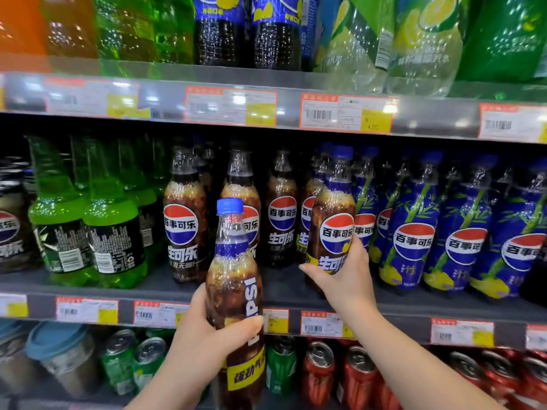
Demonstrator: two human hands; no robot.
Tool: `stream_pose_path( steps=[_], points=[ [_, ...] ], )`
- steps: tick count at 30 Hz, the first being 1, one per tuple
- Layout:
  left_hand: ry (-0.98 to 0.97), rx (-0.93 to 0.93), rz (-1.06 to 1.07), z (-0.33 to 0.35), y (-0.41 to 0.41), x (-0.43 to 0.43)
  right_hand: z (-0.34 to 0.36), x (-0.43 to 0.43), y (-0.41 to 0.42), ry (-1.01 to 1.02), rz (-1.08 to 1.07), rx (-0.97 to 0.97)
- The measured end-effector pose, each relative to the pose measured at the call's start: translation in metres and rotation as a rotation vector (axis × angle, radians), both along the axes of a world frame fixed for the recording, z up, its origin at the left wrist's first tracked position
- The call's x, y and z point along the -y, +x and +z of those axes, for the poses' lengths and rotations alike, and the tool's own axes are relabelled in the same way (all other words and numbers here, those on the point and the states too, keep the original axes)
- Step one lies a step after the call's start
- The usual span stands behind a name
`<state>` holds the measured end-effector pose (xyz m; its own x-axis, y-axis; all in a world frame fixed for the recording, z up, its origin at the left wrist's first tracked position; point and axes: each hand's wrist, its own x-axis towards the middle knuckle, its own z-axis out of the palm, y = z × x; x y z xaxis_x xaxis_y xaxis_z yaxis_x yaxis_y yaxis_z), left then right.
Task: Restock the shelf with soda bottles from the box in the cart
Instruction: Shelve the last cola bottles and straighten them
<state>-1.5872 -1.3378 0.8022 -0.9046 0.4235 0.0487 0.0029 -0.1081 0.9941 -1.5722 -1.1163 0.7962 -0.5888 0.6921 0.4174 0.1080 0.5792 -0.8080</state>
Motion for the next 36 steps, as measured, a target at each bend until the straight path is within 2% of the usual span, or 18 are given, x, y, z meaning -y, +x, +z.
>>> stream_pose_path(
  steps=[9, 12, 15, 18, 21, 23, 30, 36],
  points=[
    [0.013, -0.036, -0.036, 0.009, 0.009, -0.006, 0.010, 0.002, 0.006, 0.002, 0.009, 0.037],
    [0.014, -0.061, -0.047, 0.014, 0.010, -0.011, 0.018, 0.003, 0.021, -0.015, 0.016, -0.045],
    [-0.001, -0.108, -0.047, 0.020, 0.009, -0.016, 0.032, 0.008, 0.043, 0.129, 0.009, -0.158],
    [-0.001, -0.135, -0.071, 0.027, 0.009, -0.025, 0.058, 0.027, 0.057, 0.170, 0.195, -0.241],
    [0.015, -0.173, -0.137, 0.034, 0.012, -0.035, 0.085, 0.050, 0.063, 0.031, 0.521, -0.090],
    [0.009, -0.189, -0.171, 0.038, 0.012, -0.041, 0.097, 0.056, 0.060, -0.007, 0.644, -0.007],
    [0.038, -0.245, -0.195, 0.055, 0.006, -0.053, 0.121, 0.055, 0.047, 0.086, 0.533, -0.067],
    [-0.117, -0.354, 0.044, 0.047, -0.006, -0.048, 0.120, 0.055, 0.036, 0.204, 0.439, -0.075]
  ],
)
